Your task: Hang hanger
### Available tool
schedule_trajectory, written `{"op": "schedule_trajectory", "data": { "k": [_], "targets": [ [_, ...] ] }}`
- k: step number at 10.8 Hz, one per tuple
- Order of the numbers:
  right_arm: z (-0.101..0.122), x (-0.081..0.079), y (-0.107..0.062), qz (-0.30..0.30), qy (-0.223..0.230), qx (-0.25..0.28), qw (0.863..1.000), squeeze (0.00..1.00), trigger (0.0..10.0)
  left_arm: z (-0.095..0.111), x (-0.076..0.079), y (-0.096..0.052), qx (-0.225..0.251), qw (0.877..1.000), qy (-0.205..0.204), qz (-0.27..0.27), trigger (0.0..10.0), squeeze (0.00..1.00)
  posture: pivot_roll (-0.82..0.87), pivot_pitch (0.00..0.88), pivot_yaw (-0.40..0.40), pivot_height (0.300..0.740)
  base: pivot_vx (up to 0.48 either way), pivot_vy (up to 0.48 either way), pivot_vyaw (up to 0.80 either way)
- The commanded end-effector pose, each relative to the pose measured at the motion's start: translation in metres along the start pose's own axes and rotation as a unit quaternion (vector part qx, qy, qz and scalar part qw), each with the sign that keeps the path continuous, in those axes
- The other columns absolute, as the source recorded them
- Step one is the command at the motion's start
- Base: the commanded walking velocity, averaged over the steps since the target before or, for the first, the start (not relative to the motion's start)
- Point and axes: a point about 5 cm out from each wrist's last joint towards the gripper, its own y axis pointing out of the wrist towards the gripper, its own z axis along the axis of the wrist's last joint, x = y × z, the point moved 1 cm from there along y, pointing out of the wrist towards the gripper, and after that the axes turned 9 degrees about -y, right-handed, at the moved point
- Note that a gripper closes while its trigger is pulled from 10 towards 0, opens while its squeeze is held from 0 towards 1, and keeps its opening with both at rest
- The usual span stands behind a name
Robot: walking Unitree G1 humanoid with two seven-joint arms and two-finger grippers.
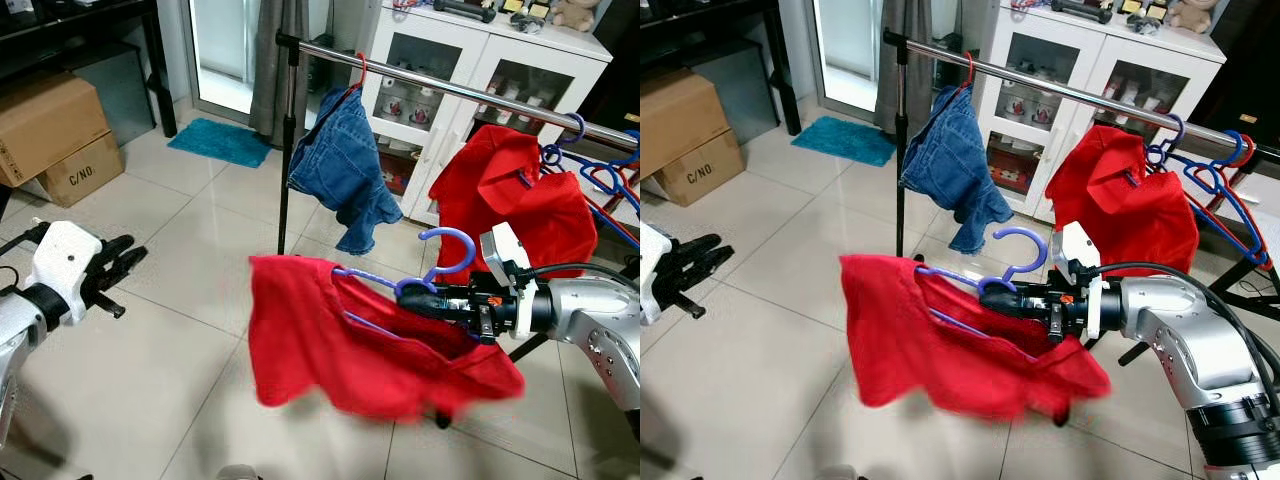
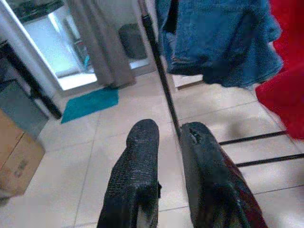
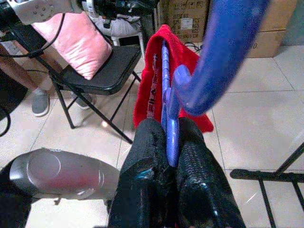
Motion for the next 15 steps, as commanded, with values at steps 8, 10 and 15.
{"op": "schedule_trajectory", "data": {
  "k": [8, 10, 15],
  "targets": [
    [-0.055, 0.032, 0.039, -0.441, 0.083, -0.093, 0.889, 0.00, 10.0, 0.013, 0.097, 0.031, 0.057, 0.987, -0.122, 0.088, 10.0, 0.00, 0.19, 0.005, -0.095, 0.740, 0.036, 0.000, 0.00],
    [-0.056, 0.038, 0.040, -0.505, 0.094, -0.102, 0.852, 0.00, 10.0, 0.016, 0.101, 0.035, 0.054, 0.983, -0.134, 0.114, 10.0, 0.00, 0.20, 0.002, -0.098, 0.740, 0.311, 0.000, 0.00],
    [-0.057, 0.038, 0.037, -0.579, 0.110, -0.085, 0.803, 0.00, 10.0, 0.017, 0.092, 0.027, 0.051, 0.983, -0.113, 0.138, 10.0, 0.00, 0.22, 0.000, -0.099, 0.740, 0.348, 0.000, 0.00]
  ]
}}
